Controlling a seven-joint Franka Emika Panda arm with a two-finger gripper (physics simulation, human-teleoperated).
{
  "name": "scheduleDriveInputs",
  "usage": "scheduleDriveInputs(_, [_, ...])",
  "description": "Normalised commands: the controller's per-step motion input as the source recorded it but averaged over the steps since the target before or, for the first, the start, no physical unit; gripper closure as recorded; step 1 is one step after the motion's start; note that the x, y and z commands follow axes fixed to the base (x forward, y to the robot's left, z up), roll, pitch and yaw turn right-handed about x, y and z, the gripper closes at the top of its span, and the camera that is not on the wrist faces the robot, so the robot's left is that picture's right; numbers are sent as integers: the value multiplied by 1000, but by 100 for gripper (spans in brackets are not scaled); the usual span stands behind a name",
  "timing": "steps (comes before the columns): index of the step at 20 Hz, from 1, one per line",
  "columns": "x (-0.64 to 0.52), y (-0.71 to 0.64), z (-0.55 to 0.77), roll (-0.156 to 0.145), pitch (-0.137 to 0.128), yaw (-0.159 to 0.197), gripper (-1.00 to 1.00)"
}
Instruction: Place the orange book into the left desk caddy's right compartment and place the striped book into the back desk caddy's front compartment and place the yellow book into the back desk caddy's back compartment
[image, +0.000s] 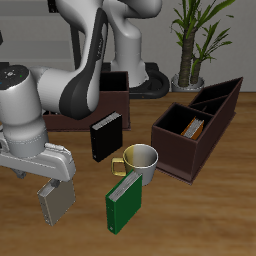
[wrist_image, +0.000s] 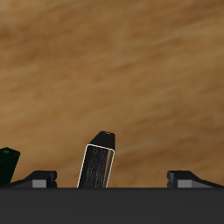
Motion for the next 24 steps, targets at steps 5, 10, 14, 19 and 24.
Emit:
scheduleDriveInputs(5, [34,123,-86,-34,-27,13,-100])
scheduleDriveInputs(10, [43,-8,-100,-34,4,-40,-100])
scheduleDriveInputs(14, [7,-28,-154,-22,17,-21,-100])
scheduleDriveInputs(19, [-27,77,-169,3,14,-18,-100])
scheduleDriveInputs(24, [-67,-17,-112,-22,-10,-11,-100])
